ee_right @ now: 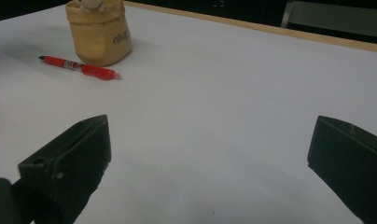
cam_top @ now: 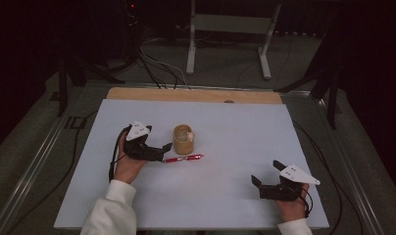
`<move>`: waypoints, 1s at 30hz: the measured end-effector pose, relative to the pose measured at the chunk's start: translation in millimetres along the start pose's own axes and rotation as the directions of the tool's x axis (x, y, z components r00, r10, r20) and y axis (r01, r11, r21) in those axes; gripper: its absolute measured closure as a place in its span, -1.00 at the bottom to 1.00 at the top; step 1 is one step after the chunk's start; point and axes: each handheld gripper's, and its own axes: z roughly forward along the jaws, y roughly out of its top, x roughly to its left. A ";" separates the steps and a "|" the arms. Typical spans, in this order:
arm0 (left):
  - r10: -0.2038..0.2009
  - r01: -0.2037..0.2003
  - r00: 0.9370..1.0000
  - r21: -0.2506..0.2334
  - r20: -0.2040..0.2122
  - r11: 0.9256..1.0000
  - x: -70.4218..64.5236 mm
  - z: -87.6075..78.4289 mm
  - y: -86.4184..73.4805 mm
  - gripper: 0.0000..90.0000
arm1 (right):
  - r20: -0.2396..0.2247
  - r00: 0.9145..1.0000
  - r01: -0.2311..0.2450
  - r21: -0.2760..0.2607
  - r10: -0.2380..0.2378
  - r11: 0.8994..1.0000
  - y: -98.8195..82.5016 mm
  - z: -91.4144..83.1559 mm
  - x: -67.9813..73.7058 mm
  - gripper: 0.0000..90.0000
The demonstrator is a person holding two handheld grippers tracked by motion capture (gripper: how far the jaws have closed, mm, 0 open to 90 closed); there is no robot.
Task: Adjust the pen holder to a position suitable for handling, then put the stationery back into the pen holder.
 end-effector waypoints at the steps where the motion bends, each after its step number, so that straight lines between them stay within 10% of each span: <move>1: 0.001 -0.001 1.000 -0.002 -0.002 1.000 0.7 -1.3 -0.8 -1.00 | 0.000 1.000 0.000 0.000 0.000 1.000 0.0 0.0 0.0 -1.00; 30: -0.020 0.021 1.000 0.023 -0.019 1.000 10.7 -7.8 -33.8 -1.00 | -0.002 1.000 -0.001 0.001 0.001 1.000 -0.3 -0.1 0.1 -1.00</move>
